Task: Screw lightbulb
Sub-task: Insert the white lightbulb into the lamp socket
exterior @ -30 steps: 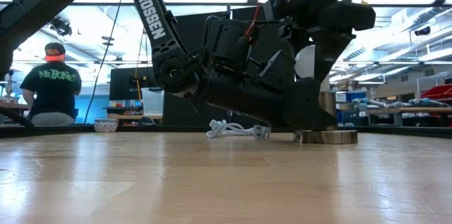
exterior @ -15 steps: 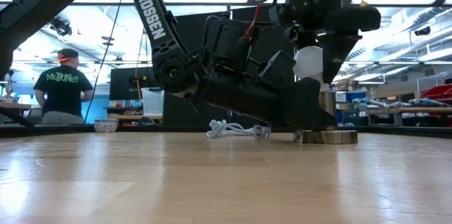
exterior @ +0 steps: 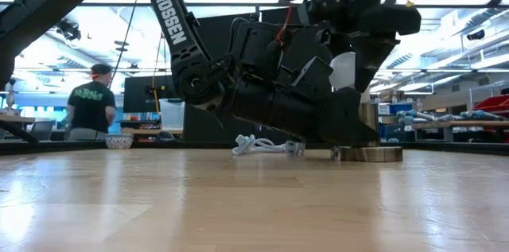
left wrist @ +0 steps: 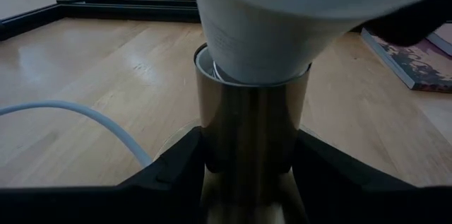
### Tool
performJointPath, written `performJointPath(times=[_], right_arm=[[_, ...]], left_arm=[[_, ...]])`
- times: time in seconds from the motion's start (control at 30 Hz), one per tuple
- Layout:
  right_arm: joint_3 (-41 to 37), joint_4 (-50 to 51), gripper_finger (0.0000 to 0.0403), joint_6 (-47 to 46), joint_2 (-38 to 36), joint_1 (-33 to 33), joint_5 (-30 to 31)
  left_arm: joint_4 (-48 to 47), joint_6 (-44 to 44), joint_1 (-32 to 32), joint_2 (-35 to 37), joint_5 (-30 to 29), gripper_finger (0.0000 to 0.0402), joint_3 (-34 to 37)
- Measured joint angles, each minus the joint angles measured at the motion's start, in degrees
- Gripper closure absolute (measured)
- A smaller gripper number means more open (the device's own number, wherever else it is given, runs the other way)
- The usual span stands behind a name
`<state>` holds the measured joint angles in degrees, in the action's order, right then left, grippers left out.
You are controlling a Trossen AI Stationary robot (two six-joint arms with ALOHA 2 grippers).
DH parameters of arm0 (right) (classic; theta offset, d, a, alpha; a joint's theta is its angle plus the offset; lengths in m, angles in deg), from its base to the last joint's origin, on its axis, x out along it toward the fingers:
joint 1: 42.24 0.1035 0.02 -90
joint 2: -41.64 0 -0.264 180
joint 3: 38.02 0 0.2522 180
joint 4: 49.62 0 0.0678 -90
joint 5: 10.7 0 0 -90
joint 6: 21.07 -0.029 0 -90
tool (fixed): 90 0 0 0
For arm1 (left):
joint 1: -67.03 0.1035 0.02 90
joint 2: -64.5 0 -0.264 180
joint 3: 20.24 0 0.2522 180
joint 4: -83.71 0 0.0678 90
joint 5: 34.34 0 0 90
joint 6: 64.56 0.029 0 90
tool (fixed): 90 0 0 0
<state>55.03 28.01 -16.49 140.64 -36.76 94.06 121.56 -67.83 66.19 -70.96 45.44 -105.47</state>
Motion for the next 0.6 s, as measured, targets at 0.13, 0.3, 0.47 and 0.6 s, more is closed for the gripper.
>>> performJointPath(times=[0.13,0.3,0.47,0.6], right_arm=[[0.0,-1.2,0.0111,0.0,0.0,0.0,0.0],[0.0,-1.5,0.0111,-0.3,0.0,0.0,0.0],[0.0,-1.5,0.0111,-0.5,0.0,0.0,0.2],[0.0,-1.4,0.0111,-0.5,0.0,0.0,0.9]], left_arm=[[0.0,0.0,0.0,0.0,0.0,0.0210,0.0],[0.0,0.0,0.0,0.0,0.0,0.0210,0.0],[0.0,0.0,0.0,0.0,0.0,0.0210,0.0],[0.0,0.0,0.0,0.0,0.0,0.0210,0.0]])
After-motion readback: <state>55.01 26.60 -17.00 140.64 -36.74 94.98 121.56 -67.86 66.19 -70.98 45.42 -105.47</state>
